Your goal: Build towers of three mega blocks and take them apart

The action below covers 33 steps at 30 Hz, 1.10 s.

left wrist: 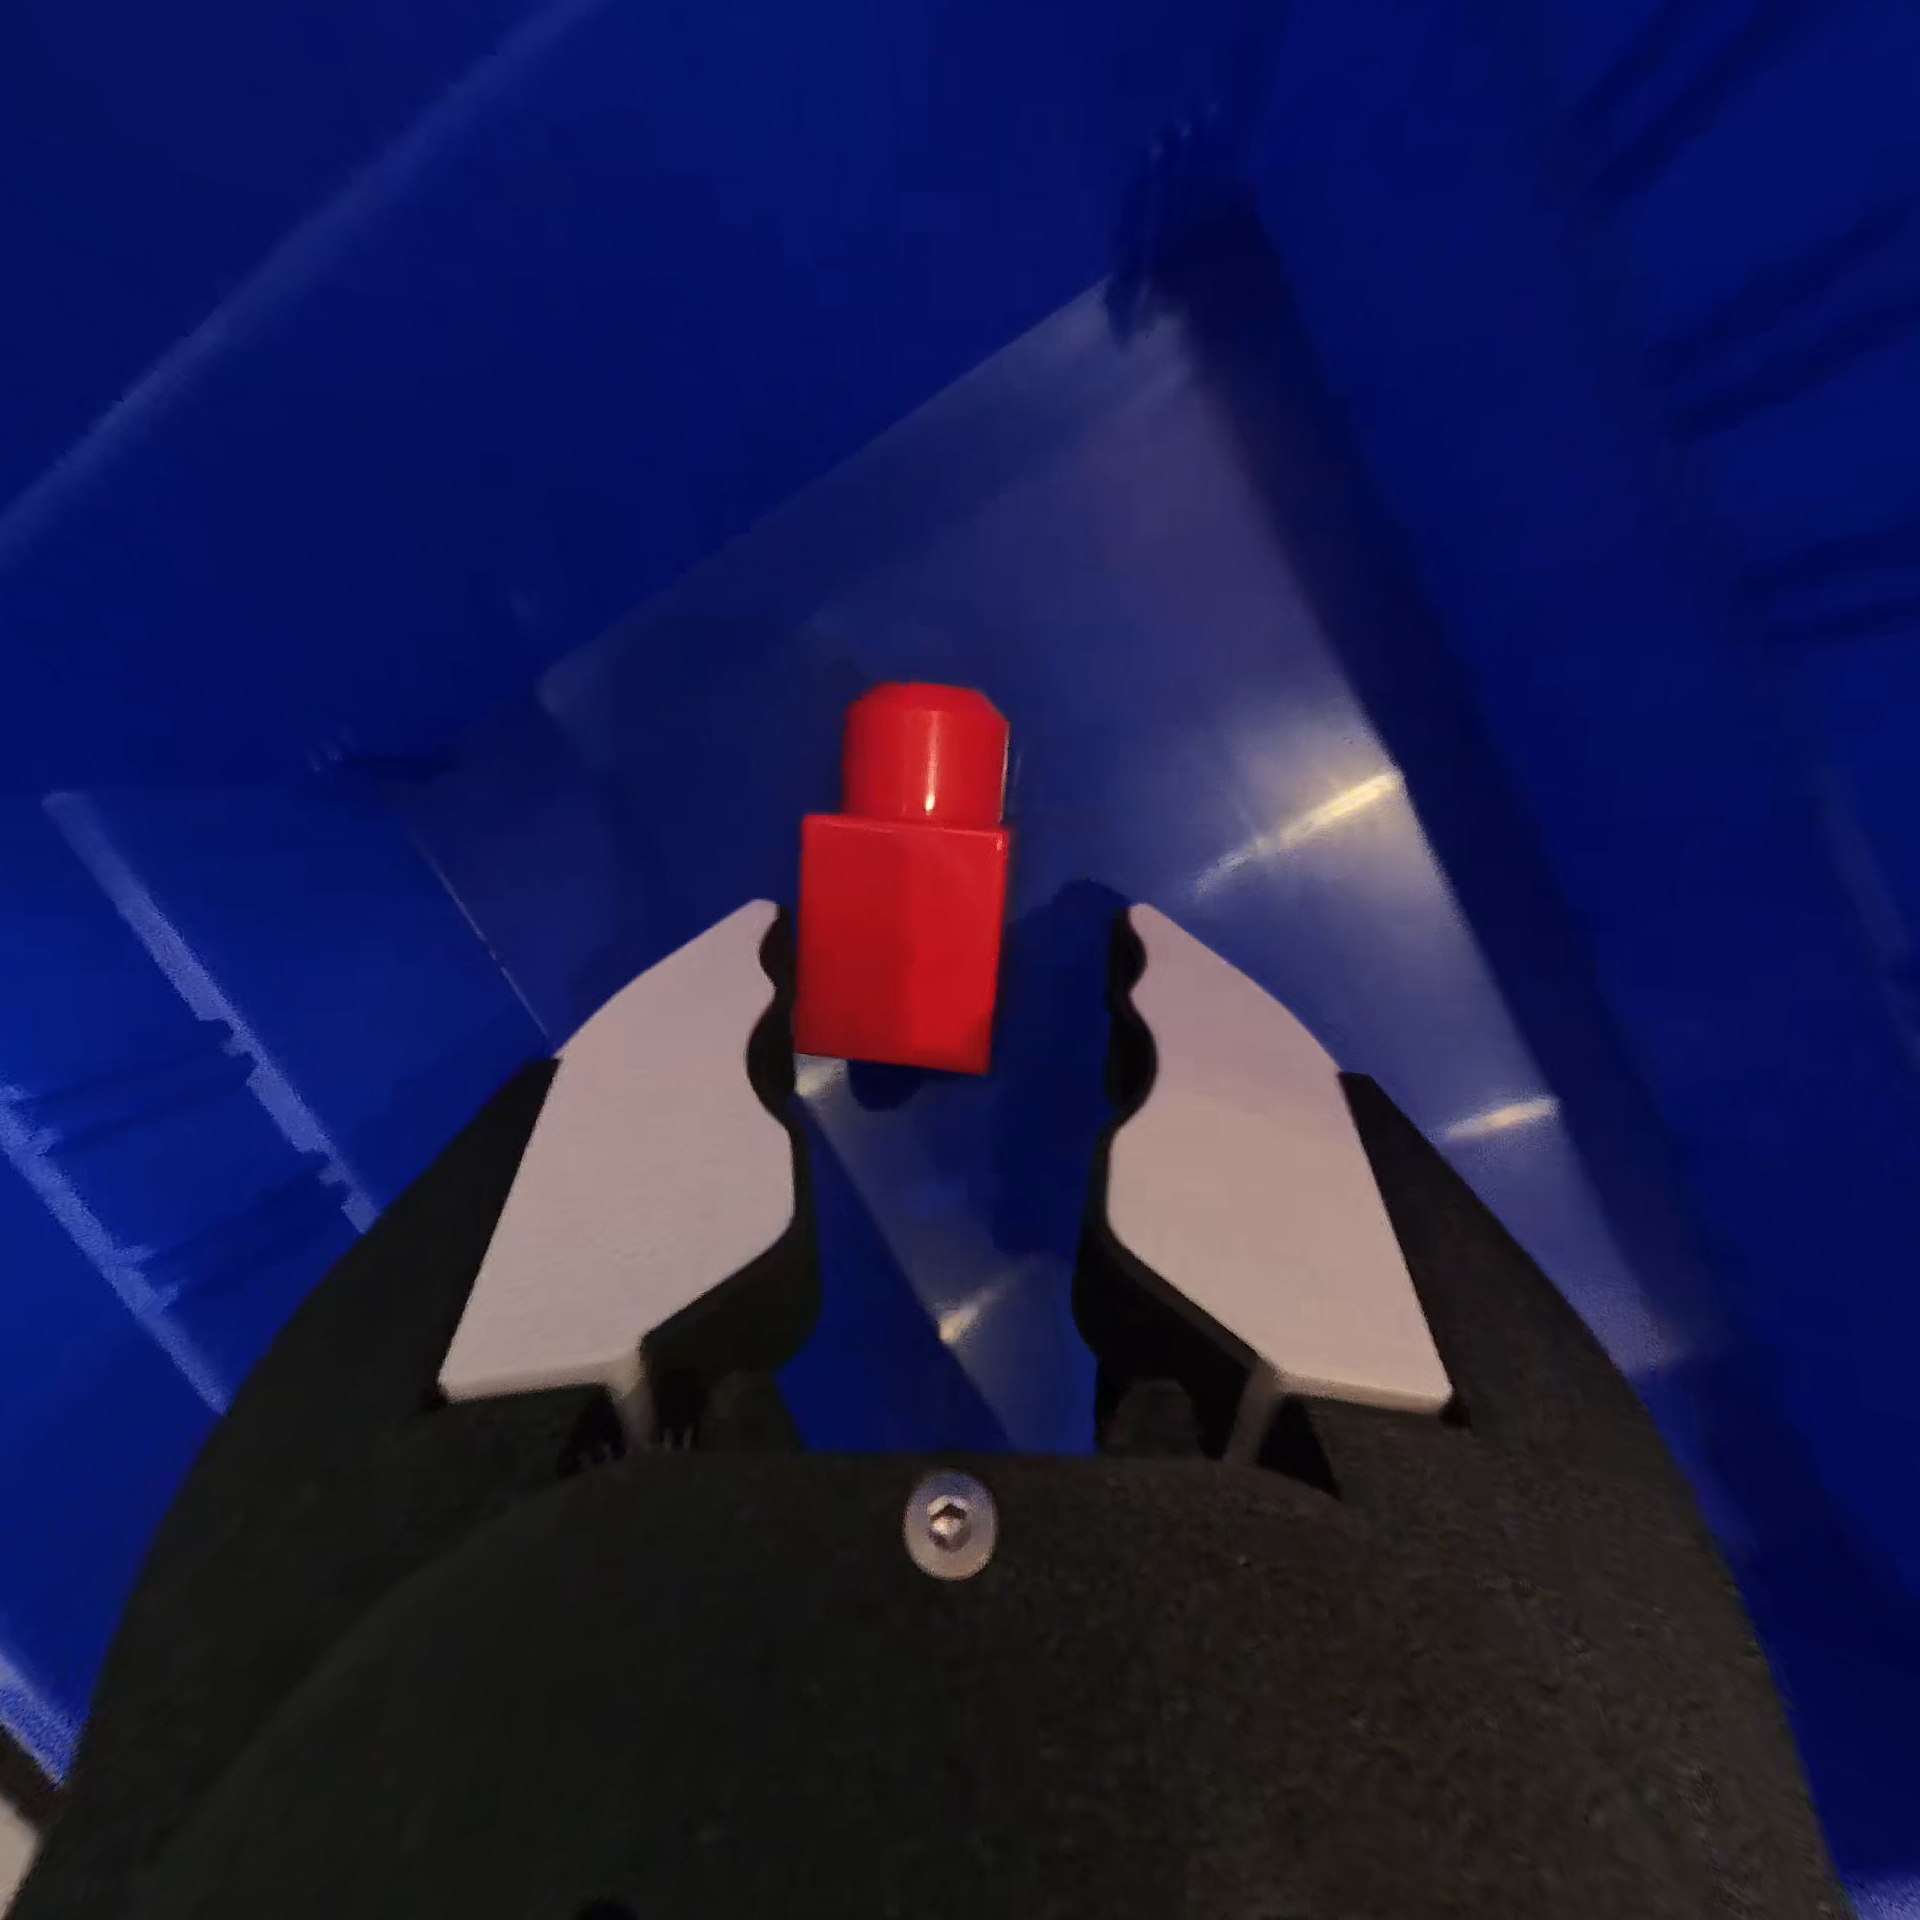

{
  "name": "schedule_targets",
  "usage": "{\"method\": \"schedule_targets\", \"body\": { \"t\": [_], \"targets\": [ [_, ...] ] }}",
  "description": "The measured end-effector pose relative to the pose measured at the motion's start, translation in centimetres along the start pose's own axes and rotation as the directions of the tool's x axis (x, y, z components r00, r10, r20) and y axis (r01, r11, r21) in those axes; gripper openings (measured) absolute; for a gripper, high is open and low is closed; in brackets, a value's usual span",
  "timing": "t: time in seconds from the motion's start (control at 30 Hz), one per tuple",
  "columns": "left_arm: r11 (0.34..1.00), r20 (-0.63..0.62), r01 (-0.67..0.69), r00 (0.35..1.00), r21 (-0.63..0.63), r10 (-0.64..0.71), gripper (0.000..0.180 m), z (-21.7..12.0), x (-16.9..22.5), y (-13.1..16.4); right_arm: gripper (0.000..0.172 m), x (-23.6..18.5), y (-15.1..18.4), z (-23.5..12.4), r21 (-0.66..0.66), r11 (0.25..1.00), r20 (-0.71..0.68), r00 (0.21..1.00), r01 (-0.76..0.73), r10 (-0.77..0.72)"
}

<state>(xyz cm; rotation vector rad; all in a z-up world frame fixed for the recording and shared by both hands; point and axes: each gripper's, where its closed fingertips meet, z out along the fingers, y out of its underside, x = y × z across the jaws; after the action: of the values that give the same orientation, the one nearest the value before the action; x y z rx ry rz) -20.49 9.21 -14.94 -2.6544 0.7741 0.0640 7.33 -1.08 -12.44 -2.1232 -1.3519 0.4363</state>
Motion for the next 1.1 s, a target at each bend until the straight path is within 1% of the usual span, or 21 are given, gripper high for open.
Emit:
{"method": "schedule_targets", "body": {
  "t": [0.03, 0.07, 0.13, 0.23, 0.33, 0.47, 0.63, 0.7, 0.77, 0.83, 0.87, 0.93, 1.0, 1.07, 1.1],
  "targets": [
    [1.000, 0.007, -0.007, 1.000, -0.004, 0.007, 0.050, 0.1, -0.1, 0.1, 0.033, 0.0, 0.0, 0.0, 0.001, 1.000, 0.003, 1.000, -0.002, 0.002],
    [1.000, -0.003, 0.000, 1.000, 0.010, 0.000, 0.038, 0.1, 0.0, -0.2, 0.035, 0.0, 0.0, 0.0, 0.000, 1.000, 0.005, 1.000, -0.007, 0.007],
    [1.000, -0.017, 0.025, 1.000, 0.003, -0.025, 0.038, 0.3, 0.1, -0.2, 0.044, -0.1, 0.2, 0.2, -0.010, 1.000, 0.013, 1.000, -0.017, 0.017],
    [0.999, -0.036, 0.052, 0.998, 0.005, -0.052, 0.039, 0.4, 0.1, -0.2, 0.048, -0.2, 0.4, 0.4, -0.022, 0.999, 0.032, 0.999, -0.027, 0.027],
    [0.998, -0.026, 0.069, 0.997, 0.004, -0.069, 0.043, 0.4, -0.2, -0.2, 0.049, -0.2, 0.6, 0.3, -0.021, 0.999, 0.044, 0.998, -0.035, 0.036],
    [0.996, -0.061, 0.084, 0.995, 0.010, -0.083, 0.040, 0.5, 0.3, -0.5, 0.049, 0.0, 0.9, 0.1, -0.025, 0.998, 0.050, 0.998, -0.049, 0.050],
    [0.996, -0.052, 0.083, 0.995, 0.013, -0.082, 0.037, 0.4, 0.3, -0.6, 0.049, 0.0, 1.4, 0.4, -0.034, 0.997, 0.058, 0.996, -0.064, 0.066],
    [0.994, -0.046, 0.099, 0.994, 0.043, -0.097, 0.037, -0.2, 0.0, -0.9, 0.049, 0.0, 1.5, 0.7, -0.039, 0.998, 0.055, 0.997, -0.055, 0.057],
    [0.985, -0.051, 0.121, 0.992, 0.123, -0.115, 0.037, -2.0, -0.2, -2.0, 0.047, -0.1, 1.6, 0.9, -0.049, 0.998, 0.052, 0.998, -0.044, 0.047],
    [0.957, -0.080, 0.139, 0.989, 0.255, -0.122, 0.037, -5.0, 0.0, -3.9, 0.044, -0.1, 1.8, 1.2, -0.055, 0.998, 0.055, 0.998, -0.037, 0.041],
    [0.928, -0.123, 0.151, 0.986, 0.340, -0.115, 0.037, -6.8, 0.6, -5.2, 0.038, -0.2, 1.8, 1.2, -0.054, 0.998, 0.063, 0.997, -0.034, 0.038],
    [0.840, -0.230, 0.186, 0.970, 0.510, -0.076, 0.036, -11.1, 2.3, -7.7, 0.037, 0.0, 1.6, 1.1, -0.030, 0.999, 0.068, 0.997, -0.029, 0.031],
    [0.746, -0.343, 0.215, 0.939, 0.631, 0.018, 0.036, -15.2, 4.7, -9.3, 0.037, -0.1, 1.0, 0.4, 0.002, 0.999, 0.104, 0.993, -0.054, 0.053],
    [0.667, -0.425, 0.243, 0.897, 0.704, 0.122, 0.036, -18.5, 7.1, -10.2, 0.037, -0.2, -0.4, -1.2, 0.078, 0.992, 0.152, 0.985, -0.097, 0.085],
    [0.638, -0.460, 0.253, 0.870, 0.727, 0.178, 0.036, -19.8, 8.3, -10.5, 0.037, 0.0, -1.1, -2.3, 0.120, 0.986, 0.169, 0.981, -0.119, 0.097]
  ]
}}
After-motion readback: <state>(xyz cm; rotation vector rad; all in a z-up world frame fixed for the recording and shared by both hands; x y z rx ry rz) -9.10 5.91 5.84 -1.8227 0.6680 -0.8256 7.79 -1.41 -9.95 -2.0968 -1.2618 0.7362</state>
